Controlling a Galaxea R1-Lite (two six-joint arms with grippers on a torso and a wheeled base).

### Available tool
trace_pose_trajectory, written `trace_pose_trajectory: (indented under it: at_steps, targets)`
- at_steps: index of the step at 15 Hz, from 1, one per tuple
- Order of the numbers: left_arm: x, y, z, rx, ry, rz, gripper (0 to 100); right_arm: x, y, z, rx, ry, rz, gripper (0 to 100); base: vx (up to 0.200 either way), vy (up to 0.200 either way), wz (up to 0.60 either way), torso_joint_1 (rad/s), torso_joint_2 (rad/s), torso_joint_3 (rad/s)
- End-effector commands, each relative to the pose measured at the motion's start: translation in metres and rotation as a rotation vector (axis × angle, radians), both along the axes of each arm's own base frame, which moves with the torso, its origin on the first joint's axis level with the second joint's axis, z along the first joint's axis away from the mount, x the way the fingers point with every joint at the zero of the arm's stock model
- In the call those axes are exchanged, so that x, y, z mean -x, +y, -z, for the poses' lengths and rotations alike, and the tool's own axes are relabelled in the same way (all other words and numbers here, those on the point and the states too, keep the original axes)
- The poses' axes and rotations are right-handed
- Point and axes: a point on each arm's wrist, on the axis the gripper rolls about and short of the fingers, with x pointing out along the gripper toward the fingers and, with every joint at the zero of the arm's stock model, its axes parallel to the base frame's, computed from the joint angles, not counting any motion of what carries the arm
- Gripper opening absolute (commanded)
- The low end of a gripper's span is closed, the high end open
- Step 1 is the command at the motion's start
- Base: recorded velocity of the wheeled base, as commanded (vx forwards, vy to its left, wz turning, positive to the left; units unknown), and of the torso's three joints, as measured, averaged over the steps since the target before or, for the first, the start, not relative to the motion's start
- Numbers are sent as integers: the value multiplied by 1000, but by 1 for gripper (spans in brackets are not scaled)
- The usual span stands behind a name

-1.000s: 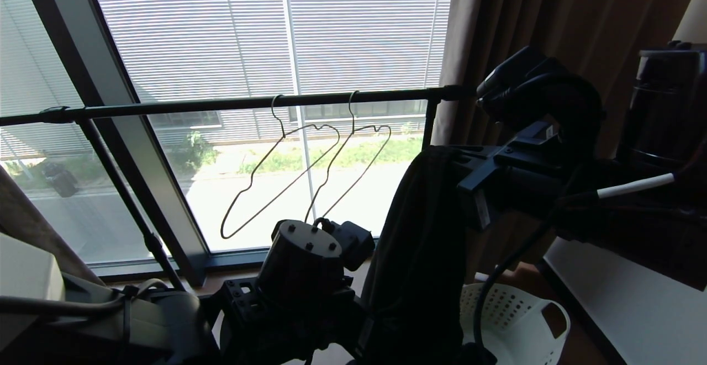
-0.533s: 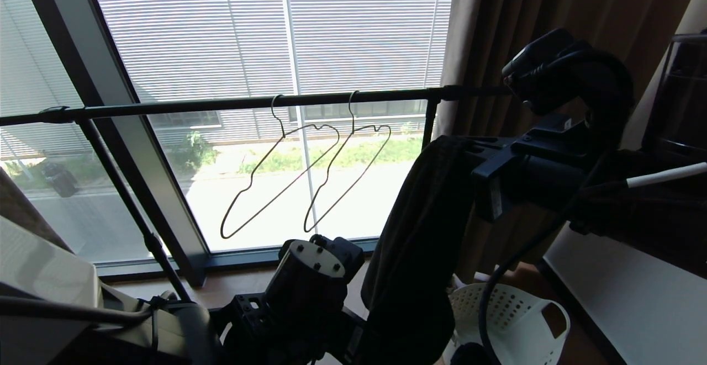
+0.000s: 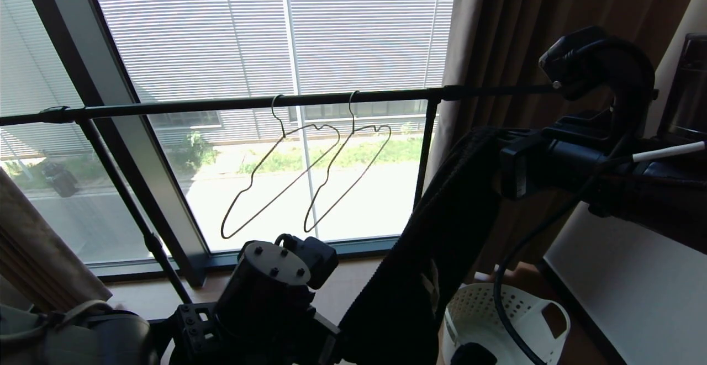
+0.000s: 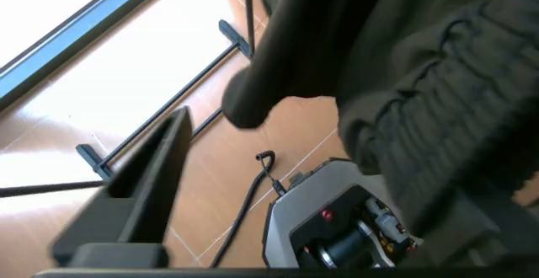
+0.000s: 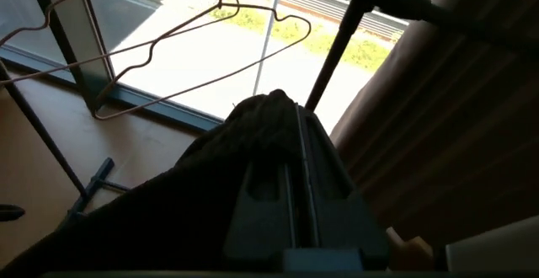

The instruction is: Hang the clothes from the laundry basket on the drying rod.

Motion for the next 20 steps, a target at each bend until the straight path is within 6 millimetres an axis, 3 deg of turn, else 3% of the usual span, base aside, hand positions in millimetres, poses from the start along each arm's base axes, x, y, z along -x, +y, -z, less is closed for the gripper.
trace_pose_trajectory:
  at_steps: [1,4,10,14,20]
  targets:
    - [8,17,-21,53,-45,-24,0,0,-5,3,6,7,16,0,0,0,0,0,0,0]
    - [12,41,-28,77,-60,-83,0,12,-15,12,20,25,14,0,0,0,0,0,0,0]
    - [-9,64,-31,84,-62,-225,0,48,-32,34,53,70,-37,0,0,0,0,0,0,0]
    - [-8,69,-34,95,-73,-239,0,53,-26,48,-58,166,-51,0,0,0,0,0,0,0]
    - [-15,71,-46,131,-107,-254,0,45,-18,63,-42,228,-81,0,0,0,0,0,0,0]
